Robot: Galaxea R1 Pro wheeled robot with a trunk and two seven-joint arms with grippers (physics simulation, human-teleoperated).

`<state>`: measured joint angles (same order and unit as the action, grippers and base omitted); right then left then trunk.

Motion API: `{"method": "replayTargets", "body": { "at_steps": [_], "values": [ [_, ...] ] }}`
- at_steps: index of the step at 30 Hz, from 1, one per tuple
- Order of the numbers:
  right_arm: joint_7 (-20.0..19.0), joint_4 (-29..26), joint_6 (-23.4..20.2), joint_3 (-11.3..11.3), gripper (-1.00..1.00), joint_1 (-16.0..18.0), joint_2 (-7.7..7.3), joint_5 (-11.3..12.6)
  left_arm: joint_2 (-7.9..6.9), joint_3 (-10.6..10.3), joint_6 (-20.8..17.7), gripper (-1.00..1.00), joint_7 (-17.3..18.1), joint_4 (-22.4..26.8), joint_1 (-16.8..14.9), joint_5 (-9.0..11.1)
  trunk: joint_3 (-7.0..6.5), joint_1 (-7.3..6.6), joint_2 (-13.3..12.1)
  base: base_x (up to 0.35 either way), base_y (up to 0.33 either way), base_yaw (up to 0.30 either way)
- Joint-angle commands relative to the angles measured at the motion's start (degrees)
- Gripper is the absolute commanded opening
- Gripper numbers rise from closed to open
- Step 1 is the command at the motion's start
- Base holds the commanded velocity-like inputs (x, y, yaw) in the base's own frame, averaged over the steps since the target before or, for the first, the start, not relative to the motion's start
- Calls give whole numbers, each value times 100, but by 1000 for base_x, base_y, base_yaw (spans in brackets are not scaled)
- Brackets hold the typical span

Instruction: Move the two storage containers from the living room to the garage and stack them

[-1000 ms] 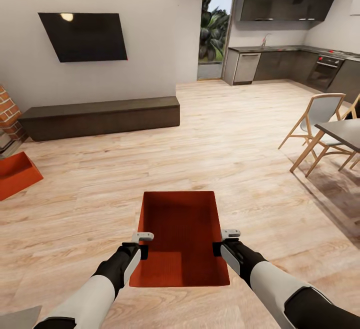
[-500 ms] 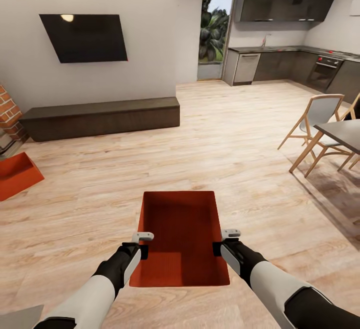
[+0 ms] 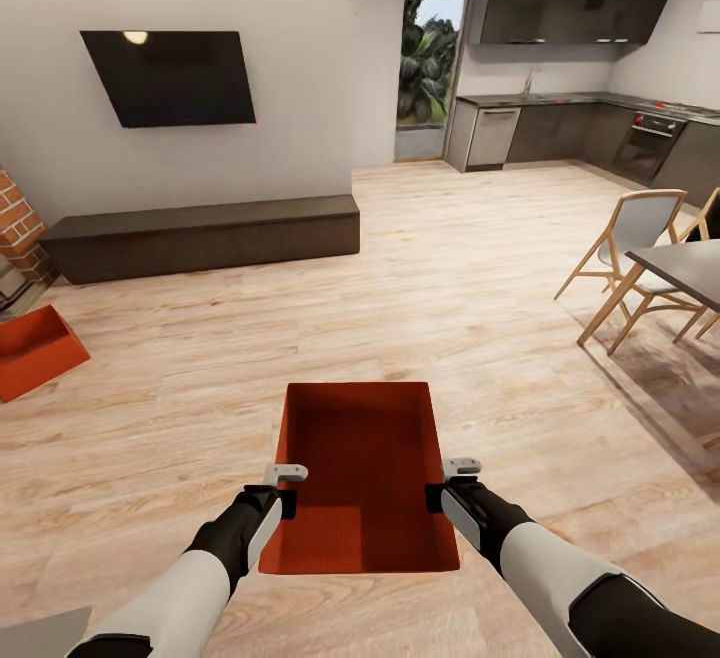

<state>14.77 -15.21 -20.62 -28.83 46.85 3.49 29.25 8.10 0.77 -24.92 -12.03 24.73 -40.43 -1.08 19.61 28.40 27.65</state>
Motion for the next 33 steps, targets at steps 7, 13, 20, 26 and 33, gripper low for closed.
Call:
{"method": "replayTargets", "body": {
  "at_steps": [7,13,20,26,33],
  "values": [
    [-44,-36,-3,-220,-100,9,-6,107,-63,-68,-443,-100,-49,-162,0,-129,-118,-152,-273,0,0,0],
    [-44,-34,-3,-220,-100,9,-6,107,-63,-69,-442,-100,-50,-162,0,-129,-207,-261,-473,0,0,0],
    [-44,-34,-3,-220,-100,9,-6,107,-63,-69,-443,-100,-50,-162,0,-129,-207,-261,-473,0,0,0],
    [-44,-34,-3,-220,-100,9,-6,107,-63,-69,-442,-100,-50,-162,0,-129,-207,-261,-473,0,0,0],
    [-44,-34,-3,-220,-100,9,-6,107,-63,-69,-443,-100,-49,-162,0,-129,-207,-261,-473,0,0,0]
  ]
}}
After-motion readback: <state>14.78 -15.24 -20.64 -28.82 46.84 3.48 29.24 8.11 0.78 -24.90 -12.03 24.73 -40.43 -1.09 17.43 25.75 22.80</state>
